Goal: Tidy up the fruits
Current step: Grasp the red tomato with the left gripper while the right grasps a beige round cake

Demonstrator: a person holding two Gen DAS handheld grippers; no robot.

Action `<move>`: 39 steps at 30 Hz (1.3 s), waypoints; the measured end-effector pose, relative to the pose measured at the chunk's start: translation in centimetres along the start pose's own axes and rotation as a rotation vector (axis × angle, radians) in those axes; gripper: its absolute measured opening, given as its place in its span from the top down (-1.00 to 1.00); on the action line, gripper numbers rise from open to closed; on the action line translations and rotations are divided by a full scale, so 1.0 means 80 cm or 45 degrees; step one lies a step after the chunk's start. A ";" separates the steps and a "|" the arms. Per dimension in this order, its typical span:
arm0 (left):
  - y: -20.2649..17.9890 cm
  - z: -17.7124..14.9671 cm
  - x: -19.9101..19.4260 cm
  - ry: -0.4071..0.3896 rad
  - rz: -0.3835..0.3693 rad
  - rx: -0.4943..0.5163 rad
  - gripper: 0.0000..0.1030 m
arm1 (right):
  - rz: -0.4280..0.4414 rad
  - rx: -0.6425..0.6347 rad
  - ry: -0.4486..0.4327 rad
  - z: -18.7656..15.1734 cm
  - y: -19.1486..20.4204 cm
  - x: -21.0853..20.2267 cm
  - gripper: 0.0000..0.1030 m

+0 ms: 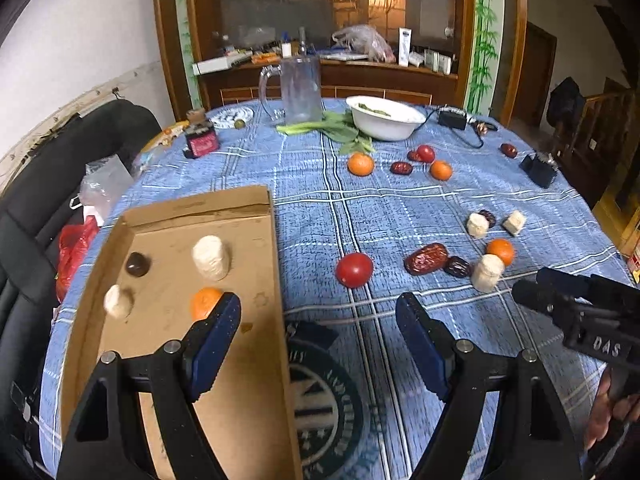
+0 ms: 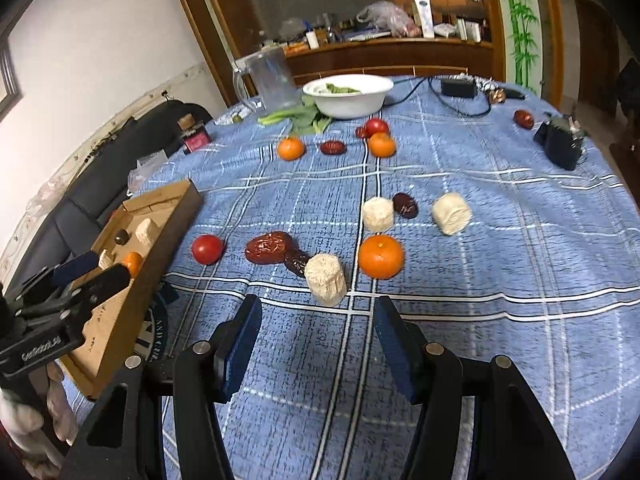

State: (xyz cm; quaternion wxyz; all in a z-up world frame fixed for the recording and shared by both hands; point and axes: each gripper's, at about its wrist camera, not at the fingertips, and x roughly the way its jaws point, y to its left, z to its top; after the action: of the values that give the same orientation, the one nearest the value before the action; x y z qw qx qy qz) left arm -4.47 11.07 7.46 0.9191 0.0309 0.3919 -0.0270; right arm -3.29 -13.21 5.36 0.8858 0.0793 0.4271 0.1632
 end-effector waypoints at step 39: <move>-0.024 0.038 0.088 0.240 -0.103 0.088 0.45 | -0.059 -0.020 0.045 0.019 0.007 0.064 0.42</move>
State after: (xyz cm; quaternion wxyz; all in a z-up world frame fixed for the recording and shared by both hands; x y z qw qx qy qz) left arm 2.43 8.74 4.37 0.8747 0.0491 0.4765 -0.0744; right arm 0.77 -10.83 2.70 0.8823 0.0595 0.4430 0.1473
